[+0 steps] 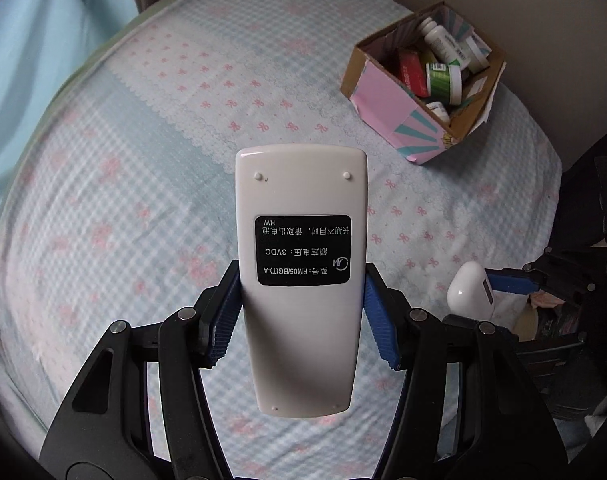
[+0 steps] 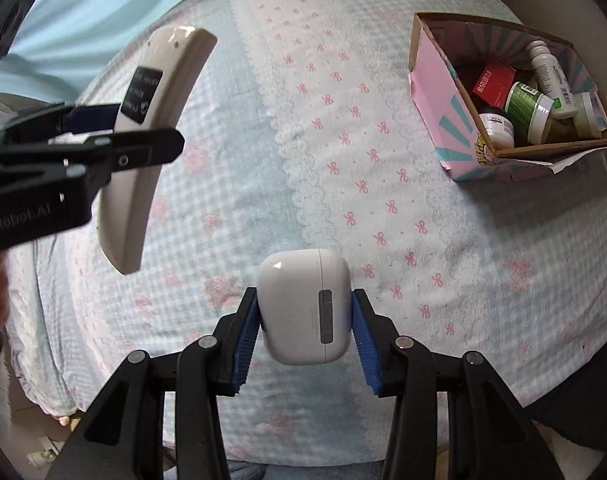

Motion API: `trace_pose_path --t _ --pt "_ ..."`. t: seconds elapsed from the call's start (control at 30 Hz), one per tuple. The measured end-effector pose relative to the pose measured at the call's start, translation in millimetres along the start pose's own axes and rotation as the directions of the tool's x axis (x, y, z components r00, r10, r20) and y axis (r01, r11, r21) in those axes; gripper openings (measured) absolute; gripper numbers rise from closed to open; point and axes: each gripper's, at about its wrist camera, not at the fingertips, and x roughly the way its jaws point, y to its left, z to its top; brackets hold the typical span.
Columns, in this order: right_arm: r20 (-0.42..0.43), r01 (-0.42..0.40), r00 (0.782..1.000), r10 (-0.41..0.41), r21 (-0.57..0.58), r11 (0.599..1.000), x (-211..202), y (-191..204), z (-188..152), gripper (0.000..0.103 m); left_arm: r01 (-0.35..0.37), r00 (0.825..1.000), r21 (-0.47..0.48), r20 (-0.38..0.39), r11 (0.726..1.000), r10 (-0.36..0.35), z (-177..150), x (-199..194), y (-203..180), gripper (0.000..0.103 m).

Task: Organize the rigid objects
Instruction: 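Lift the remote and earbud case and carry both over the cardboard box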

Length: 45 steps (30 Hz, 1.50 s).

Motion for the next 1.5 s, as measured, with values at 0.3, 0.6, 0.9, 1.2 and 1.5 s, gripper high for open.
trace_pose_path --t 0.3,0.6,0.9,1.2,1.5 --pt "0.068 -0.112 0.992 0.108 0.061 0.992 -59.8 7.9 20.5 0.041 -0.022 0.995 -0.062 0.091 0.998 0.028 -11.4 -57.7 -6.0 0.054" --pt "0.11 -0.183 0.977 0.183 -0.01 0.983 -103.1 -34.5 68.6 0.041 -0.077 0.985 -0.159 0.141 0.984 0.1 22.1 -77.7 -34.5 0.054" --pt "0.112 -0.158 0.979 0.17 -0.105 0.982 -139.0 -127.8 130.4 0.041 -0.072 0.98 -0.253 0.163 0.965 0.116 109.1 -63.1 -86.1 0.054" --pt "0.105 -0.064 0.992 0.074 -0.09 0.994 -139.8 -226.8 174.9 0.041 -0.019 0.989 -0.228 0.136 0.974 0.052 199.3 -13.3 -132.5 0.054" --pt "0.055 -0.076 0.996 0.074 0.032 0.997 -94.0 -299.3 191.4 0.041 -0.021 1.0 -0.076 0.004 0.997 0.021 263.3 72.8 -171.4 0.054"
